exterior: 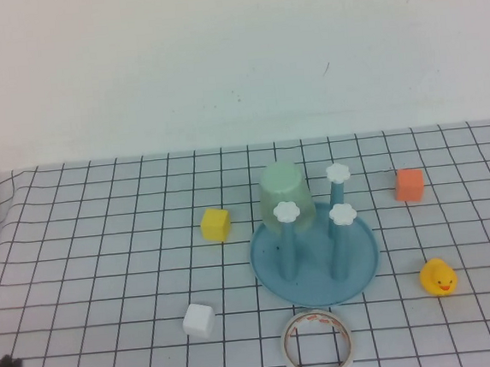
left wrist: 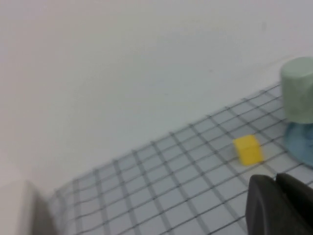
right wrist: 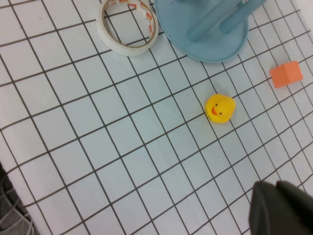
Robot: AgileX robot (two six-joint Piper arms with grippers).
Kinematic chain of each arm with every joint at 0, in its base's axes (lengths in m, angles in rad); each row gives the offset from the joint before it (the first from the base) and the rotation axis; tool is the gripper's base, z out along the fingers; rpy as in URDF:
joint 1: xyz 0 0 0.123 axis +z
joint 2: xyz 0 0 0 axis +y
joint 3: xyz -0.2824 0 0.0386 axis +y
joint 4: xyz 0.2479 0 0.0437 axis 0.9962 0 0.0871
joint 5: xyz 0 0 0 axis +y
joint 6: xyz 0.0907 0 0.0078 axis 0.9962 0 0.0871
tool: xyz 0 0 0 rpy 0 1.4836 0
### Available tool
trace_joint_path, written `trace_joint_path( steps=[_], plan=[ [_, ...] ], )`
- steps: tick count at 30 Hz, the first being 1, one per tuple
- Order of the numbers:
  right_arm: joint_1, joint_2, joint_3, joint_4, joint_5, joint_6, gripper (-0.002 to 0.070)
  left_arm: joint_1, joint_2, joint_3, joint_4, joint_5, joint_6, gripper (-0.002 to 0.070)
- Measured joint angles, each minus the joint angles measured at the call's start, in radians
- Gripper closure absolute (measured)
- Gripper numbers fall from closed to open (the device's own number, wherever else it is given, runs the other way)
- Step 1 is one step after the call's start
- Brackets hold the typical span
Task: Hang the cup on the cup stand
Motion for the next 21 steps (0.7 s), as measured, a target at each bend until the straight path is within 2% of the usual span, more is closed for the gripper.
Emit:
trace_joint_path(
  steps=[6,13,17,21],
  plan=[
    [0.0,0.0,0.0,-0.002,0.0,0.0,0.0678,0.144,-0.165,0.017,0.0,0.093,0.144,0.0675],
    [0.0,0.0,0.0,-0.002,0.0,0.0,0.0678,0.323,-0.252,0.017,0.0,0.184,0.164,0.0675],
    [0.0,0.0,0.0,-0.002,0.0,0.0,0.0678,0.376,-0.254,0.017,0.0,0.259,0.165,0.0675],
    [0.0,0.0,0.0,-0.002,0.0,0.0,0.0678,0.392,-0.254,0.025,0.015,0.328,0.166,0.0675]
  ],
)
